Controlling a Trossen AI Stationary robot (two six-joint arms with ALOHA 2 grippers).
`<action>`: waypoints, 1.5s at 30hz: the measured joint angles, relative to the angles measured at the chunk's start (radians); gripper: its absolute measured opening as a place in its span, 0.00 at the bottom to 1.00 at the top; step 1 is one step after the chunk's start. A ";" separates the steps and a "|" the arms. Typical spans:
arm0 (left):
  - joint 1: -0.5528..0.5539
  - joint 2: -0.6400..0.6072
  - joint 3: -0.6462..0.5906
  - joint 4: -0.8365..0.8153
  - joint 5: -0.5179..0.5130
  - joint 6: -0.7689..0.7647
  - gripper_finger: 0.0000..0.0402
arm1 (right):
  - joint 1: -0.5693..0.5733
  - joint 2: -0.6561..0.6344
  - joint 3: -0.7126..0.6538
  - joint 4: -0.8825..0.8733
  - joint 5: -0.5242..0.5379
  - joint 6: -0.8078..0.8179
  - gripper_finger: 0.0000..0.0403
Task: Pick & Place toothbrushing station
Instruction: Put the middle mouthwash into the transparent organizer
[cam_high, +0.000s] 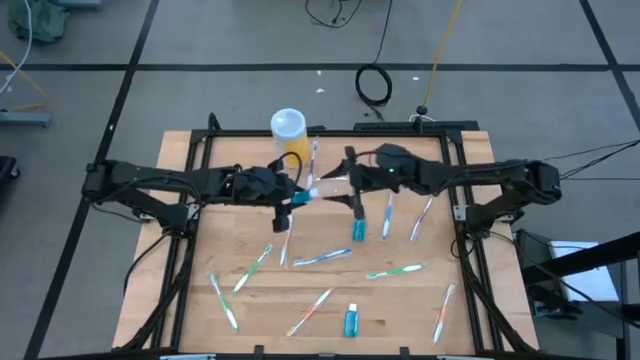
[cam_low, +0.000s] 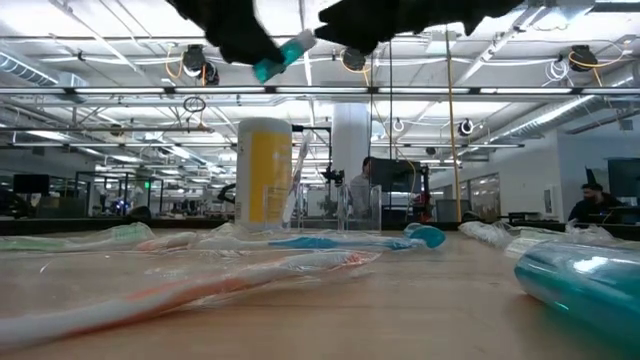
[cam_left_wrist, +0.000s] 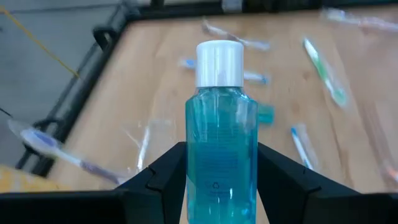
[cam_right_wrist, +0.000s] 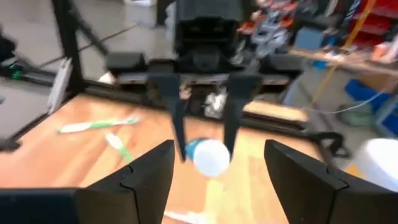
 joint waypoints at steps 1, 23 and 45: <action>0.000 0.009 -0.001 0.015 0.005 0.000 0.42 | 0.001 0.013 0.006 -0.012 -0.008 0.003 0.60; -0.001 0.021 0.000 0.030 0.012 0.001 0.42 | 0.001 0.104 0.021 0.071 -0.050 0.037 0.52; -0.002 0.021 0.000 0.024 0.010 -0.004 0.42 | 0.001 0.103 0.020 0.046 -0.047 0.042 0.25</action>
